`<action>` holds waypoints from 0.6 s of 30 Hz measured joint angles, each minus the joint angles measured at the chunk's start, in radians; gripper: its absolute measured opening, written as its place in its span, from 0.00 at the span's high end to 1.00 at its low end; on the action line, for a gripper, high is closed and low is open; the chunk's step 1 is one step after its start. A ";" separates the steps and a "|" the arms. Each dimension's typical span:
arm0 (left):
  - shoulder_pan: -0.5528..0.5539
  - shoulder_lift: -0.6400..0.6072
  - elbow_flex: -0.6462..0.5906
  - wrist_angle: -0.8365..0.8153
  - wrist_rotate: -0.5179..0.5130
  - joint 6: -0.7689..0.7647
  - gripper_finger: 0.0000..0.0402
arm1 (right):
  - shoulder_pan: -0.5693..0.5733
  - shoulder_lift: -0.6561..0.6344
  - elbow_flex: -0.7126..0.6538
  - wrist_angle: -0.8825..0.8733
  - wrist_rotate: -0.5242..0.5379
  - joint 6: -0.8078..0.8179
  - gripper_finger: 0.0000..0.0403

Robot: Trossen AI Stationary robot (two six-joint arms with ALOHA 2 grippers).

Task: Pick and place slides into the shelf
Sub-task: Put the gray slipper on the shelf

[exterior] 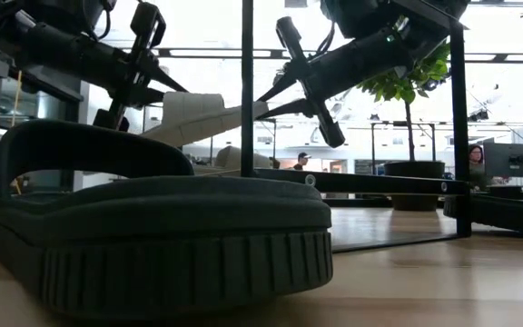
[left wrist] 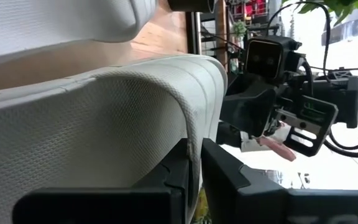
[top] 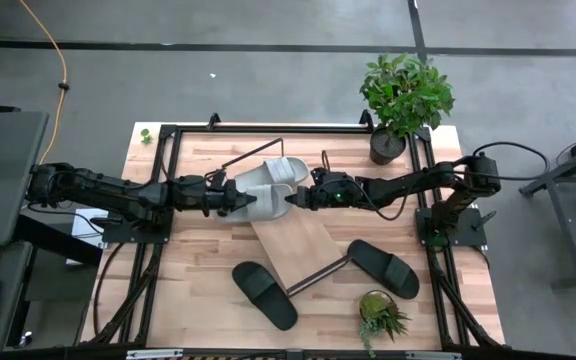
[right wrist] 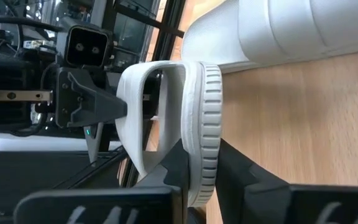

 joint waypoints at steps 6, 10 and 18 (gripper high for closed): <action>0.000 0.000 0.000 -0.001 0.000 0.003 0.93 | 0.002 -0.014 0.000 -0.016 0.027 -0.011 0.93; 0.000 0.000 0.000 -0.001 0.000 0.003 0.93 | 0.005 -0.046 0.000 -0.069 0.046 -0.019 0.93; 0.000 0.000 0.000 -0.007 -0.001 0.018 0.79 | 0.007 -0.104 -0.002 -0.165 0.089 -0.047 0.93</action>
